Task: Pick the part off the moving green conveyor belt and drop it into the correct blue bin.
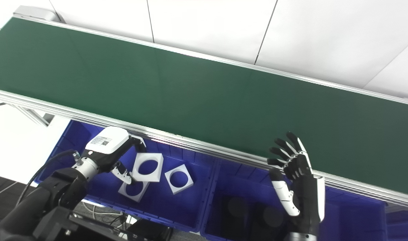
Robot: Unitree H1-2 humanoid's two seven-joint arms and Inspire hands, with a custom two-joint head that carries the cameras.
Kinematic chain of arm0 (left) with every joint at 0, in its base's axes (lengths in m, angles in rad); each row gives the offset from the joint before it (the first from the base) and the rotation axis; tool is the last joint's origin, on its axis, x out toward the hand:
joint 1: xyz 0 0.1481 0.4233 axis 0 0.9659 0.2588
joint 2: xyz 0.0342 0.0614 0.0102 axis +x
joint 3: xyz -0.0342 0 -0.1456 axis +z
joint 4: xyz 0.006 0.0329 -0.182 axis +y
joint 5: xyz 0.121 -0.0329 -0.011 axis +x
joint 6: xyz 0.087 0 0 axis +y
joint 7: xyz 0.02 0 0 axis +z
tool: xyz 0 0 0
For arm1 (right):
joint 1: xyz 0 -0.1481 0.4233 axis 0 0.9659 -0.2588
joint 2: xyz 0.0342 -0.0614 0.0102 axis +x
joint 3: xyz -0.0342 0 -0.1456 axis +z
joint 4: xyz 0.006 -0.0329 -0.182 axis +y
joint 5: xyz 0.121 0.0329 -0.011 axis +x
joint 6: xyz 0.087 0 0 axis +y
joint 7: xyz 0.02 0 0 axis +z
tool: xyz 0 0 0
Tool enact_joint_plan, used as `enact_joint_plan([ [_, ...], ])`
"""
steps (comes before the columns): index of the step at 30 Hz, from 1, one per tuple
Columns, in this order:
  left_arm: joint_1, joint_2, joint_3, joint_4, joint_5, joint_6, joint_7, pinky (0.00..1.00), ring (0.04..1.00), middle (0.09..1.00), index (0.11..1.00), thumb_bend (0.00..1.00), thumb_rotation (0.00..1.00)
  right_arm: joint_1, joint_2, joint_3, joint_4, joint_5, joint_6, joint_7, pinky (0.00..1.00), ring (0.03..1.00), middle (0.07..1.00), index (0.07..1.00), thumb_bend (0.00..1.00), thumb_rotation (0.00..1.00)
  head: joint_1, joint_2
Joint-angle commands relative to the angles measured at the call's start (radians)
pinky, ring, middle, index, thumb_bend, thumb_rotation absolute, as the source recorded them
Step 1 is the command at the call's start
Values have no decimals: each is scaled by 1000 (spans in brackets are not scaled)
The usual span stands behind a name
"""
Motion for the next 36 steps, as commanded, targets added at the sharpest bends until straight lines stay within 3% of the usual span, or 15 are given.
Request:
enact_joint_plan([
  [1, -1, 7, 2, -38, 23, 25, -9, 680, 838, 932, 967, 886, 53, -3, 9, 2, -31, 10, -20, 4, 605, 742, 806, 898, 659, 660, 0, -1],
  [4, -1, 8, -3, -48, 47, 40, -22, 715, 910, 991, 998, 936, 116, -2, 9, 2, -27, 11, -23, 3, 606, 743, 807, 899, 660, 663, -1, -2],
  [8, 1, 9, -2, -67, 59, 50, -36, 748, 935, 1000, 1000, 958, 119, -1, 9, 2, -28, 12, -22, 3, 608, 744, 807, 897, 655, 654, -4, -5],
  [13, 6, 18, 13, -164, 51, 103, -134, 806, 928, 981, 1000, 944, 106, 0, 8, 3, -24, 14, -26, 4, 609, 745, 806, 896, 649, 644, -22, -14],
  [15, 10, 22, 29, -220, 20, 108, -168, 799, 896, 949, 989, 921, 181, 0, 9, 3, -19, 11, -30, 3, 609, 745, 806, 895, 652, 647, -28, -18],
  [16, 12, 23, 37, -243, 5, 109, -181, 772, 862, 929, 969, 899, 290, 0, 9, 3, -18, 10, -32, 2, 608, 743, 803, 893, 653, 647, -28, -18],
  [19, 28, 17, 73, -337, -76, 74, -168, 697, 797, 863, 902, 823, 567, 0, 9, 3, -12, 7, -38, 2, 609, 742, 802, 892, 652, 645, -45, -29],
  [22, 35, -8, 94, -415, -158, 53, -147, 676, 763, 820, 869, 765, 710, 0, 8, 5, -4, -1, -44, 1, 608, 744, 803, 891, 649, 647, -68, -41],
  [25, 34, -42, 95, -467, -257, 22, -118, 670, 764, 817, 857, 688, 795, 1, 11, 10, 8, -11, -56, -1, 608, 748, 807, 889, 650, 652, -90, -52],
  [28, 27, -98, 82, -496, -393, 13, -110, 693, 816, 854, 874, 665, 805, 1, 11, 16, 23, -14, -69, 1, 610, 745, 805, 892, 654, 652, -134, -73],
  [32, 11, -163, 55, -473, -550, -8, -101, 681, 811, 867, 879, 682, 814, 3, 11, 24, 40, -20, -86, 0, 609, 743, 805, 896, 660, 659, -194, -97],
  [36, 3, -194, 29, -424, -646, -43, -99, 693, 828, 882, 899, 737, 867, 8, 15, 35, 46, -23, -86, -1, 622, 750, 811, 899, 686, 673, -244, -119],
])
